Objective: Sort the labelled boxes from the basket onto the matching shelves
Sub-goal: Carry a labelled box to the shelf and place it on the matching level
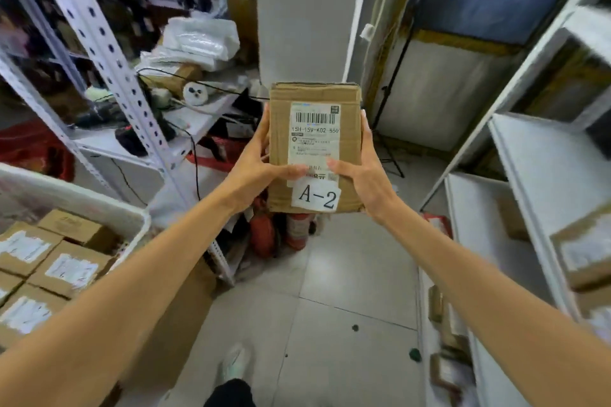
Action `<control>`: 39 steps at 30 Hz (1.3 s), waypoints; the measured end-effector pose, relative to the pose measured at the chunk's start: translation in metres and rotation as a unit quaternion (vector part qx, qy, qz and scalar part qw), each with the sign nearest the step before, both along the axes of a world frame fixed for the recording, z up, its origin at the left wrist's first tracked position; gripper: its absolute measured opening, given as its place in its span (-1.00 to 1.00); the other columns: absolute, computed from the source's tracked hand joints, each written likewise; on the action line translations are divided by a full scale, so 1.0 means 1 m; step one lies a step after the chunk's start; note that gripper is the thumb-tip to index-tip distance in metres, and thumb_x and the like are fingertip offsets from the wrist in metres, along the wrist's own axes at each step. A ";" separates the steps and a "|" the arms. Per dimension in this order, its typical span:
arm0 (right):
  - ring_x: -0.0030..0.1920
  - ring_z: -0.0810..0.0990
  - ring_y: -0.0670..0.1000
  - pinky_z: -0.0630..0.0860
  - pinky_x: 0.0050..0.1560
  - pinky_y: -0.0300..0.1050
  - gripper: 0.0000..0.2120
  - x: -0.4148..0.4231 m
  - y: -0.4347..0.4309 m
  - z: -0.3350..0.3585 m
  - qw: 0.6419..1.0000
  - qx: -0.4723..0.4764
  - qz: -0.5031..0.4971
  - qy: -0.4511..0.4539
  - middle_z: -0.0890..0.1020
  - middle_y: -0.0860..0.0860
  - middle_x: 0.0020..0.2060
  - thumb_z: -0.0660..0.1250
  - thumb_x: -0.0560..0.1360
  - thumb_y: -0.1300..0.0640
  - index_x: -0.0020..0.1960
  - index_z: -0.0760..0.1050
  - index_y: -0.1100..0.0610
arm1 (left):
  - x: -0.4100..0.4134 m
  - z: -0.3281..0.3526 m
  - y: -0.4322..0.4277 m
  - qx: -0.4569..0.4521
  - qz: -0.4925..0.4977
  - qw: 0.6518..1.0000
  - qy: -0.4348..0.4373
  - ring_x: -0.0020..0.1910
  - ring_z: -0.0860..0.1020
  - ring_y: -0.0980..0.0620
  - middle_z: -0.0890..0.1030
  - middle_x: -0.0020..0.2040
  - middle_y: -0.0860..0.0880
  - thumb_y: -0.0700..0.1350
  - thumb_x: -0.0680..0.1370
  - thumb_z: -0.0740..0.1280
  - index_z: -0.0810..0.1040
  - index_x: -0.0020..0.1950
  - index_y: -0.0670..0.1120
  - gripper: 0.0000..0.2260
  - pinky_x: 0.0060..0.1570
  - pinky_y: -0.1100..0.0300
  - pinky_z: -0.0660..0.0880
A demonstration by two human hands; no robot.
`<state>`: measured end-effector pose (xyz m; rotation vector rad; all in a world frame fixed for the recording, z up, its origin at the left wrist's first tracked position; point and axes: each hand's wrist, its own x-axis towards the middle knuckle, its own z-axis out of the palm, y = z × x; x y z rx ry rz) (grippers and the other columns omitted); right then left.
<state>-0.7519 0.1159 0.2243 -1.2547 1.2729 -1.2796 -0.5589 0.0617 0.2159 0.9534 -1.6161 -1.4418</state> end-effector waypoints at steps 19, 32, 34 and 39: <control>0.21 0.52 -0.21 0.53 0.07 -0.25 -0.13 -0.104 0.056 0.012 0.890 0.004 -0.454 0.031 0.48 -0.16 0.30 0.29 0.50 0.33 0.57 -0.12 -0.17 | -0.224 0.020 -0.073 0.022 -0.456 0.890 0.018 0.19 0.60 -0.03 0.50 0.33 -0.09 -0.36 0.41 0.44 -0.11 0.54 0.28 0.01 0.04 0.03 0.61; 0.28 0.53 -0.01 0.54 0.19 -0.11 -0.17 -0.216 0.021 -0.028 0.840 0.009 -0.542 -0.009 0.48 0.02 0.36 0.27 0.50 0.38 0.57 -0.08 -0.06 | -0.378 -0.022 -0.123 0.042 -0.533 0.845 -0.010 0.24 0.54 0.11 0.40 0.43 0.03 -0.32 0.38 0.47 -0.03 0.54 0.28 -0.01 -0.09 0.31 0.56; 0.27 0.51 -0.08 0.55 0.10 -0.27 -0.14 -0.248 0.007 -0.032 0.842 0.005 -0.539 -0.019 0.44 0.00 0.39 0.27 0.51 0.38 0.58 -0.13 -0.08 | -0.411 -0.023 -0.137 0.031 -0.534 0.844 -0.024 0.27 0.52 0.10 0.41 0.43 0.03 -0.31 0.37 0.49 -0.03 0.55 0.26 -0.01 -0.05 0.29 0.57; 0.20 0.49 -0.23 0.50 -0.01 -0.42 -0.09 -0.318 -0.008 -0.044 0.824 0.012 -0.565 -0.030 0.44 -0.08 0.34 0.29 0.48 0.42 0.58 -0.14 -0.08 | -0.493 -0.034 -0.157 0.012 -0.548 0.834 -0.061 0.26 0.54 0.07 0.49 0.35 0.01 -0.30 0.36 0.51 0.09 0.55 0.16 -0.07 0.16 0.07 0.55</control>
